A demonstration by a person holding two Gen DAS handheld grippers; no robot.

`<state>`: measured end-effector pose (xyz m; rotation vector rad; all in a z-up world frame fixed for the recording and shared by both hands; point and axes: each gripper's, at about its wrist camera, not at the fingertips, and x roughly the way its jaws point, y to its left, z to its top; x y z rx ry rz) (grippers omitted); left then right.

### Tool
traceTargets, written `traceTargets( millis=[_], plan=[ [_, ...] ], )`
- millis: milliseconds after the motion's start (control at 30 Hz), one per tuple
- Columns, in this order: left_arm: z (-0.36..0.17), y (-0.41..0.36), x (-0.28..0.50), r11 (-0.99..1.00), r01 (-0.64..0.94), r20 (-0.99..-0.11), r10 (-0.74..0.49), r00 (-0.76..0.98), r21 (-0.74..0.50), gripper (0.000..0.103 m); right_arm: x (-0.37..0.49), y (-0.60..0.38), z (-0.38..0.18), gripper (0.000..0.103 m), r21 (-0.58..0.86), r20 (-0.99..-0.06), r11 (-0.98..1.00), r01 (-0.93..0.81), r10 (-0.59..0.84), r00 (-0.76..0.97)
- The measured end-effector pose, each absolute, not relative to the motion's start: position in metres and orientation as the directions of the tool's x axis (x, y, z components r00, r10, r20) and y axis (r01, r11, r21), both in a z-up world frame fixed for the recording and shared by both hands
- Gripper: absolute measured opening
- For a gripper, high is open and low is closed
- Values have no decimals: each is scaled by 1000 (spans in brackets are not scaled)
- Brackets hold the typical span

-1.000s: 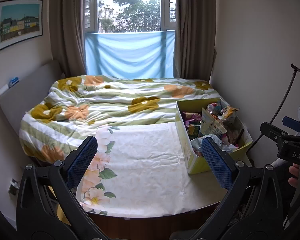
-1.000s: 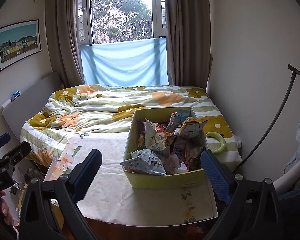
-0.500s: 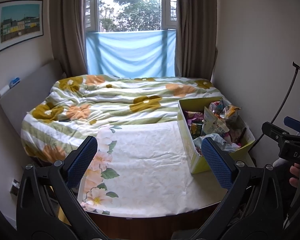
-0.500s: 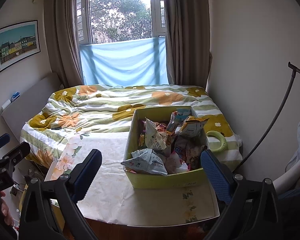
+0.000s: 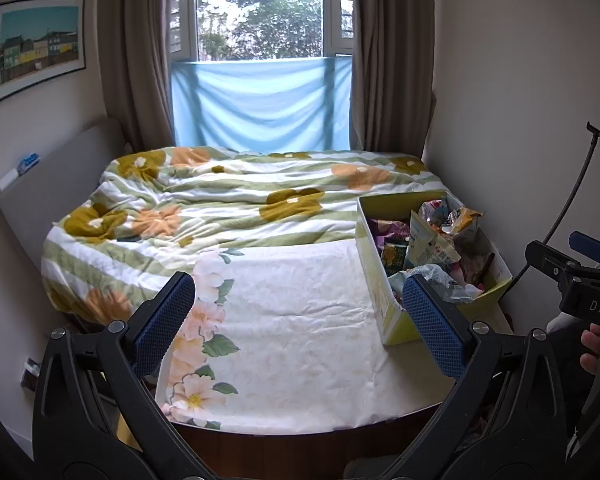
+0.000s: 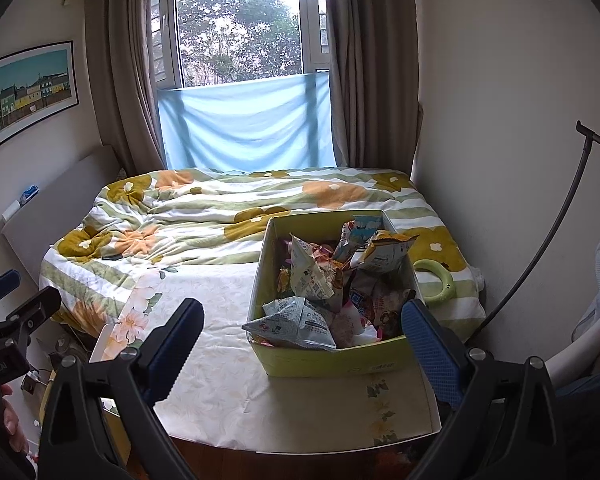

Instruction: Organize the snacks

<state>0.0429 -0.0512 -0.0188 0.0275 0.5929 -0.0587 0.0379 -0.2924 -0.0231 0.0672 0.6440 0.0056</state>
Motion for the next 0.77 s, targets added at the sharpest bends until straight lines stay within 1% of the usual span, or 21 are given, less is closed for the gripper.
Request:
traceTargets(
  millis=[367, 533, 767],
  plan=[
    [-21, -44, 44, 998, 61, -566, -45, 823, 10, 103, 39, -294, -23, 98, 64, -599, 998, 14, 27, 800],
    [-19, -43, 41, 998, 55, -557, -36, 830, 17, 103, 36, -292, -25, 98, 66, -597, 998, 18, 25, 802],
    [-14, -41, 33, 997, 72, -524, -61, 850, 0, 103, 37, -293, -24, 98, 66, -597, 998, 19, 24, 802]
  ],
)
